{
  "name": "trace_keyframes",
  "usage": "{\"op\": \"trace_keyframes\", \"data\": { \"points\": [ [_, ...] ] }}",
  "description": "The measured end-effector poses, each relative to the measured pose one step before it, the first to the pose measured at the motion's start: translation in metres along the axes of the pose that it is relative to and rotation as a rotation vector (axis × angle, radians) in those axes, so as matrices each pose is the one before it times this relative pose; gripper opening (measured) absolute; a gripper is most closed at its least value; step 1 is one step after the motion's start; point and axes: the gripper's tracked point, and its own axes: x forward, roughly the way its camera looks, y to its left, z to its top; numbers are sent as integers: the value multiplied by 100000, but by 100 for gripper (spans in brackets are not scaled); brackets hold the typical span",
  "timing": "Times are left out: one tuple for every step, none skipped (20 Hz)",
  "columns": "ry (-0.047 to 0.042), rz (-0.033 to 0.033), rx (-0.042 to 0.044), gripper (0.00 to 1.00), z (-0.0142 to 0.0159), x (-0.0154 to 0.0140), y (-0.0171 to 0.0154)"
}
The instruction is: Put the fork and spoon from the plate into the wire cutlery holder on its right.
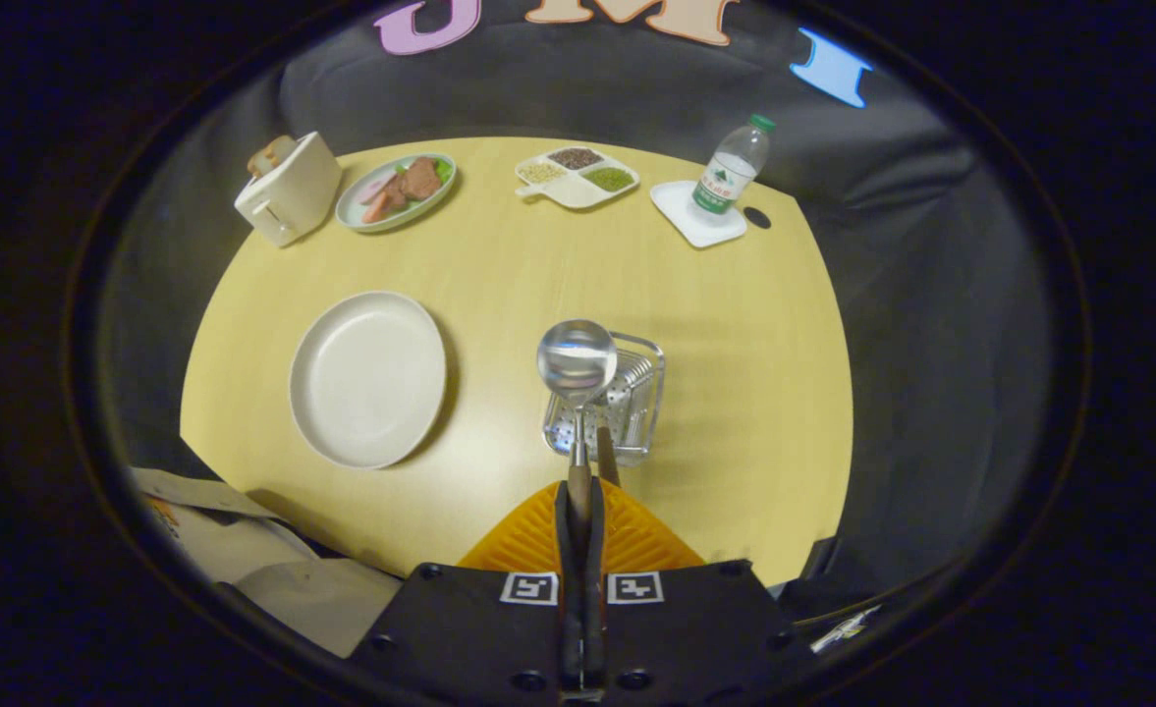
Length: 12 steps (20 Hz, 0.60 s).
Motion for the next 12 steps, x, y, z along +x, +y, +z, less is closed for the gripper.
{"op": "trace_keyframes", "data": {
  "points": [
    [1188,-172,-38,5,-127,186,-359],
    [1013,-100,-301,5,-198,81,-278],
    [1084,84,-449,5,-148,80,-167],
    [577,-319,-405,6,-72,142,-114],
    [173,-411,-52,6,127,162,-192],
    [571,98,210,7,-9,197,-128],
    [156,202,623,8,21,51,-58],
    [51,398,242,10,96,63,20],
    [768,823,332,11,-101,-30,172],
    [-380,753,442,12,230,60,148],
    [-957,209,258,14,252,25,-216],
    [-148,240,737,15,59,35,111]
  ]
}}
